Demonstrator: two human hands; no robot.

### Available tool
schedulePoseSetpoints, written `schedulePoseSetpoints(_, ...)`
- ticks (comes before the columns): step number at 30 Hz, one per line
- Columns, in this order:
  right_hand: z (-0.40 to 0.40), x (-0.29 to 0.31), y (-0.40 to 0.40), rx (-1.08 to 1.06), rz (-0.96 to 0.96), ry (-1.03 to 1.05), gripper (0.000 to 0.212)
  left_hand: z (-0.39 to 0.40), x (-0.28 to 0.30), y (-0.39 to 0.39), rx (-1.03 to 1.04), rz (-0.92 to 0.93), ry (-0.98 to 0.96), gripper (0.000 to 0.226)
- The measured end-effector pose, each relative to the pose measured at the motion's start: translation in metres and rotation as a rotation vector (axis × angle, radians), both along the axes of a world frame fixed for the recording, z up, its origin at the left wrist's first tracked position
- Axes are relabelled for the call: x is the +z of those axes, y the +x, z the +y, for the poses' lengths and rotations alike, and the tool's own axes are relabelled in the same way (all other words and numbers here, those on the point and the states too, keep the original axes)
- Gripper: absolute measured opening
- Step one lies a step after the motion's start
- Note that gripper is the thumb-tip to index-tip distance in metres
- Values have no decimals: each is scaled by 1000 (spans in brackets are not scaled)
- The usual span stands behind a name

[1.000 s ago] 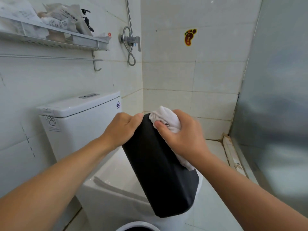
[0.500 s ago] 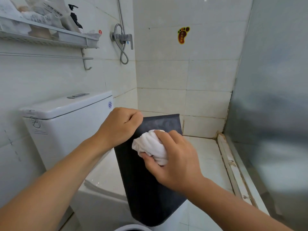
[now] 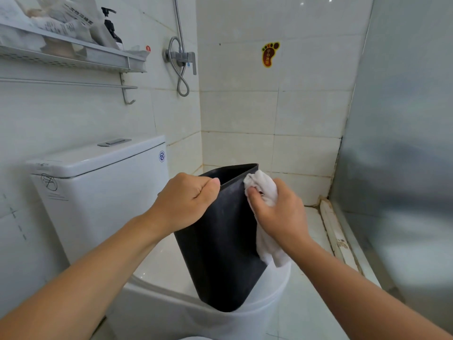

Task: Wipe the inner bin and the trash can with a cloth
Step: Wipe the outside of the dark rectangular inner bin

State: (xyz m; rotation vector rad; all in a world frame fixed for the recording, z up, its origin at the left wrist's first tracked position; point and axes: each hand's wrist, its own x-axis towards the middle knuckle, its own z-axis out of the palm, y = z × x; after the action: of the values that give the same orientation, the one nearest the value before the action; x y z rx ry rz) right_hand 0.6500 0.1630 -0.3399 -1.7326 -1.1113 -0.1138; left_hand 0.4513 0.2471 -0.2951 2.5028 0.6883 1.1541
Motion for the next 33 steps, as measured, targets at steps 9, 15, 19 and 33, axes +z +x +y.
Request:
schedulePoseSetpoints(9,-7,-1,-61,187,-392,201,41,5,4,-12,9,26,-165,92)
schedulePoseSetpoints(15,22,14,-17,28,-24,89,39,-2,1,-11,-17,20,-148,81)
schedulePoseSetpoints(19,5,-3,-47,144,-260,193,34,7,4,-9,25,33,-151,87)
schedulePoseSetpoints(33,44,22,-50,122,-192,56,43,23,3,-22,66,-30,-278,60)
